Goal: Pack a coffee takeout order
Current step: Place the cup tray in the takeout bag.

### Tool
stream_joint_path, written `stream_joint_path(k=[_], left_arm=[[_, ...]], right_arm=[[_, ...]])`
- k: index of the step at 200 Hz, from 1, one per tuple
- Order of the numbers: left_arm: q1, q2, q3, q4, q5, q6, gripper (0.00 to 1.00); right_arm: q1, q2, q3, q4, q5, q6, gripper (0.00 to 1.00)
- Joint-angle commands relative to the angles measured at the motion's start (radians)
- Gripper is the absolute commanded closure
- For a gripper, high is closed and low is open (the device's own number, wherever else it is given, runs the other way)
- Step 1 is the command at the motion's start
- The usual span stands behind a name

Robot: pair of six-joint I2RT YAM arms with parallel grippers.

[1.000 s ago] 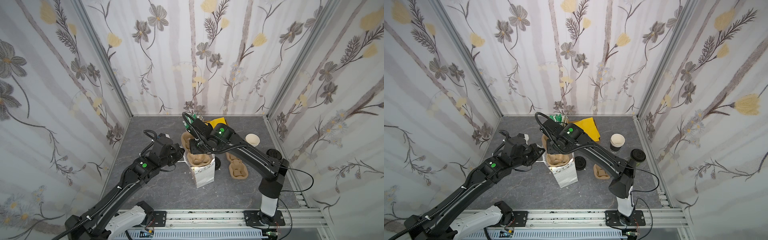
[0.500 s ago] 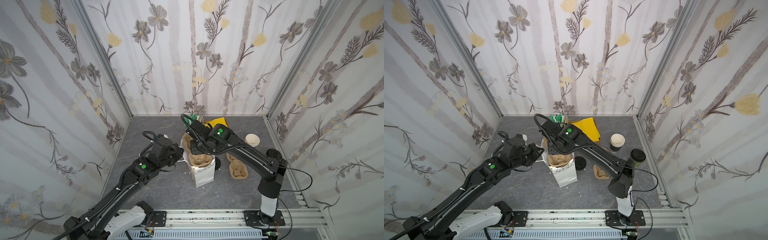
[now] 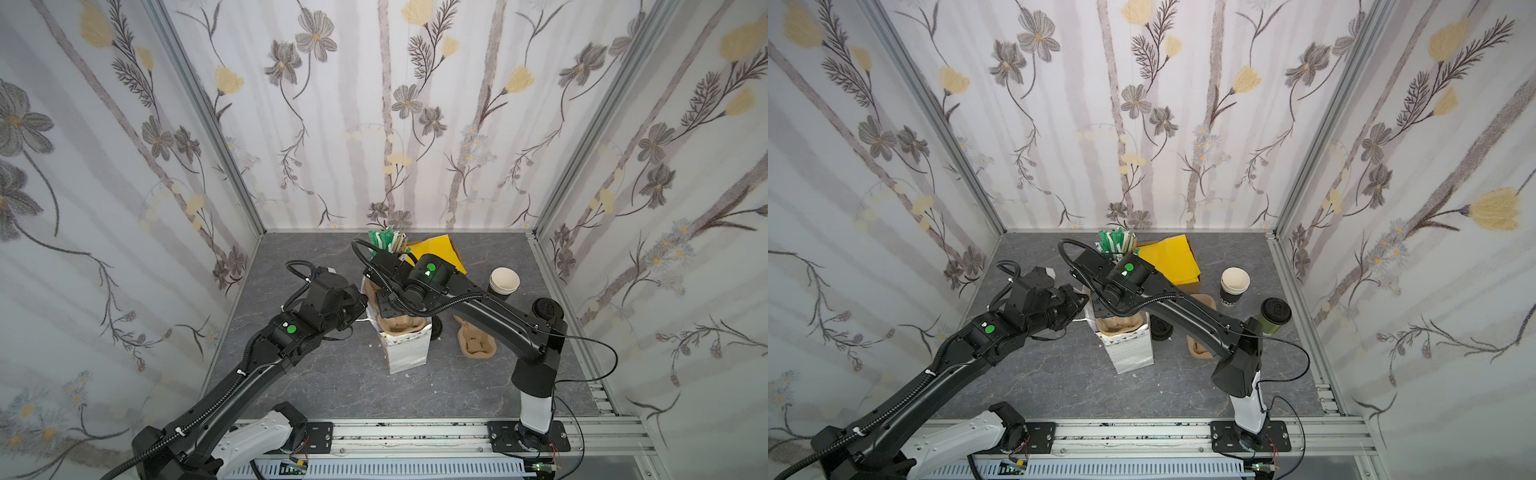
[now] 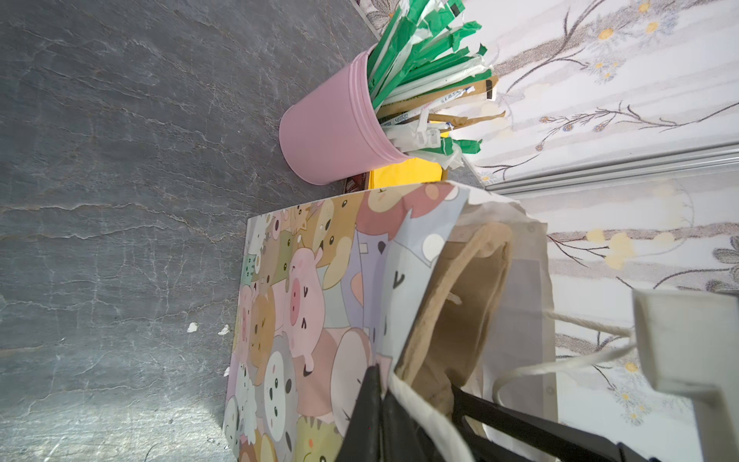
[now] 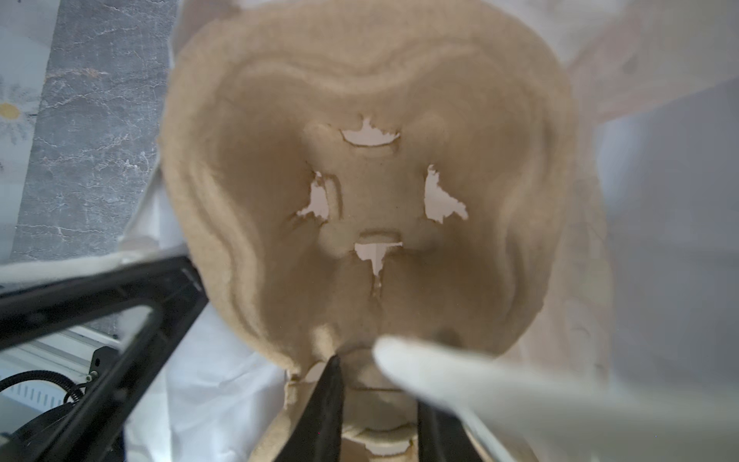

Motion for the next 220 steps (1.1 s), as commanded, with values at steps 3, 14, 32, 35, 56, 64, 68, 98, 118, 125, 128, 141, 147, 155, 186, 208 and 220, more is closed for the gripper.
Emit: stream_joint_path(k=[3,14,32,35,56,64,68,98,118,125,128,141,147,155,186,208,220], left_arm=[[-0.001,0.001,0.010,0.052,-0.004,-0.019,1.00],[-0.001,-0.004,0.007,0.052,-0.004,-0.023,1.00],[-0.001,-0.015,-0.002,0.052,-0.009,-0.027,1.00],[-0.001,-0.017,-0.003,0.052,-0.010,-0.029,1.00],[-0.001,-0.022,-0.012,0.054,-0.012,-0.036,1.00],[-0.001,-0.020,-0.013,0.054,-0.011,-0.035,1.00],[-0.001,-0.019,-0.012,0.054,-0.012,-0.036,1.00],[-0.001,-0.016,-0.009,0.055,-0.015,-0.034,1.00],[-0.001,-0.013,-0.007,0.057,-0.010,-0.034,1.00],[-0.001,-0.013,-0.007,0.057,-0.010,-0.036,1.00],[-0.001,-0.013,-0.007,0.057,-0.010,-0.036,1.00],[-0.001,-0.012,-0.007,0.057,-0.010,-0.037,1.00],[-0.001,-0.012,-0.007,0.057,-0.010,-0.037,1.00],[-0.001,-0.012,-0.008,0.057,-0.009,-0.037,1.00],[-0.001,-0.010,-0.007,0.059,0.005,-0.036,1.00],[-0.001,-0.016,-0.014,0.058,0.017,-0.031,1.00],[-0.002,-0.016,-0.020,0.058,0.025,-0.031,1.00]], right_arm=[[-0.002,0.019,0.004,0.016,-0.020,-0.012,0.75],[-0.006,0.017,-0.005,0.016,-0.019,-0.014,0.76],[-0.016,0.010,-0.016,0.017,-0.018,-0.018,0.76],[-0.017,0.009,-0.017,0.016,-0.017,-0.021,0.76],[-0.021,0.002,-0.035,0.017,-0.016,-0.027,0.76],[-0.020,0.000,-0.048,0.016,-0.016,-0.027,0.76],[-0.020,-0.002,-0.055,0.016,-0.016,-0.028,0.76],[-0.019,-0.033,-0.125,0.062,-0.033,-0.021,0.76],[-0.020,-0.023,-0.128,0.078,-0.051,-0.022,0.76],[-0.020,-0.019,-0.128,0.081,-0.059,-0.022,0.76],[-0.019,-0.017,-0.127,0.083,-0.062,-0.022,0.76],[-0.020,-0.011,-0.129,0.092,-0.074,-0.022,0.76],[-0.020,-0.009,-0.130,0.095,-0.080,-0.022,0.76],[-0.019,-0.004,-0.132,0.099,-0.086,-0.022,0.76],[-0.027,0.014,-0.130,0.108,-0.111,-0.024,0.76],[-0.040,0.018,-0.127,0.101,-0.108,-0.030,0.76],[-0.048,0.015,-0.128,0.096,-0.096,-0.037,0.76]])
